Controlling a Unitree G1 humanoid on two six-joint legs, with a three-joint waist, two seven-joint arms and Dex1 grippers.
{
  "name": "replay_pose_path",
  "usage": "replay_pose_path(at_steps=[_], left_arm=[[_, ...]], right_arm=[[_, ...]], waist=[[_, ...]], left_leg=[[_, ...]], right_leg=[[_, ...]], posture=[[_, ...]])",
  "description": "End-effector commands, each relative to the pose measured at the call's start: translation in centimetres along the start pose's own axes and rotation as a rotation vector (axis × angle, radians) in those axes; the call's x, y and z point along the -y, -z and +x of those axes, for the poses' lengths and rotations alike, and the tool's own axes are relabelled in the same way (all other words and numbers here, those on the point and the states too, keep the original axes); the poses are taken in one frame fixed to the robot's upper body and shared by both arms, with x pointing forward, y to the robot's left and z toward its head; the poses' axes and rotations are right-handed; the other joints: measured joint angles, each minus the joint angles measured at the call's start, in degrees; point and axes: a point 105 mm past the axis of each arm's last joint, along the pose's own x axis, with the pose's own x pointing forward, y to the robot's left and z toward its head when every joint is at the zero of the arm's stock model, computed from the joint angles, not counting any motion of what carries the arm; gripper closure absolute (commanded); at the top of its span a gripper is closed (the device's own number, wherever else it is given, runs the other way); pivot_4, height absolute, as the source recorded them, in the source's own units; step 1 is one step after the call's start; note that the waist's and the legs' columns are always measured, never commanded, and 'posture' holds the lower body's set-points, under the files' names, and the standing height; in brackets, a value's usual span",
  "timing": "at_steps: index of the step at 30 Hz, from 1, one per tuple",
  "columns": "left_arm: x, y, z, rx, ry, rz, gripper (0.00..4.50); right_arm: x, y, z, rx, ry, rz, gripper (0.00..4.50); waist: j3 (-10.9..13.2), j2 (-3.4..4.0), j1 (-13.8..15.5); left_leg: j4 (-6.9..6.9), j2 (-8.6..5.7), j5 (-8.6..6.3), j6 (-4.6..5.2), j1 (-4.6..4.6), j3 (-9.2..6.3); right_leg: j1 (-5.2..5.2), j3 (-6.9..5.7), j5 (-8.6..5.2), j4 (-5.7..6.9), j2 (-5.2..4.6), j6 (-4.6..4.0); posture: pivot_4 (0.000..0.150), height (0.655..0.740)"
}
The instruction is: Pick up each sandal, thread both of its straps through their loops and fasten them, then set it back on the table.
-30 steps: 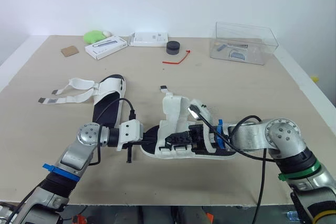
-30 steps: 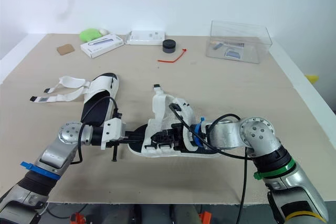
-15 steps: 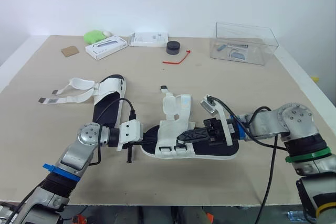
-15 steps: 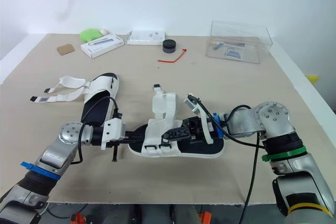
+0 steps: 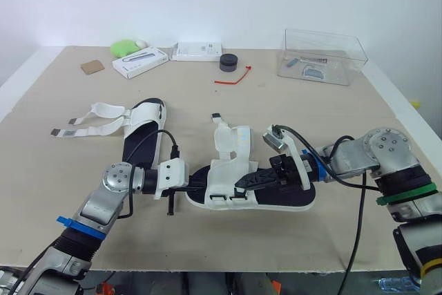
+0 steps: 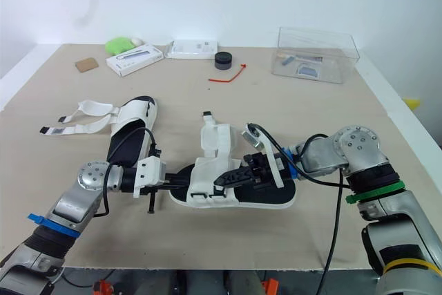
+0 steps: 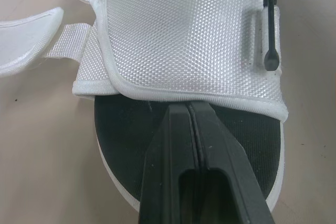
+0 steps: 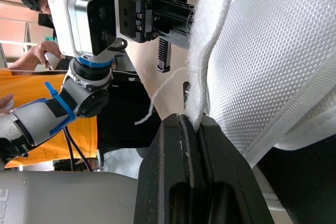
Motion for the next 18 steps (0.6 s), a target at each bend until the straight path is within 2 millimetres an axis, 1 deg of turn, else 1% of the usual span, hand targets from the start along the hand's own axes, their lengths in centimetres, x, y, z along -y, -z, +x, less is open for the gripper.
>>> replay_pose_path(at_steps=[1,9,18], left_arm=[[1.9,2.2,0.8,-0.074,0.066,-0.073,4.5],[1.9,2.3,0.8,-0.074,0.066,-0.078,4.5],[1.7,2.3,0.9,-0.075,0.062,-0.077,4.5]], right_arm=[[-0.8,0.4,0.1,-0.009,0.014,-0.062,4.45],[-2.1,0.4,0.5,-0.002,0.034,-0.169,4.45],[-2.5,0.6,0.8,-0.001,0.082,-0.232,4.45]], waist=[[0.0,0.0,0.0],[-0.01,0.01,0.0],[0.0,0.01,-0.01]], left_leg=[[0.0,-0.01,0.0,0.0,0.0,-0.01],[0.0,0.0,0.0,0.0,0.0,-0.02],[0.02,0.0,0.0,0.0,0.01,-0.03]], right_leg=[[0.0,-0.01,0.0,0.0,-0.01,0.0],[0.0,-0.02,-0.01,0.01,-0.02,0.01],[0.0,-0.04,0.0,0.01,-0.18,0.01]], posture=[[0.15,0.74],[0.15,0.74],[0.15,0.74]])
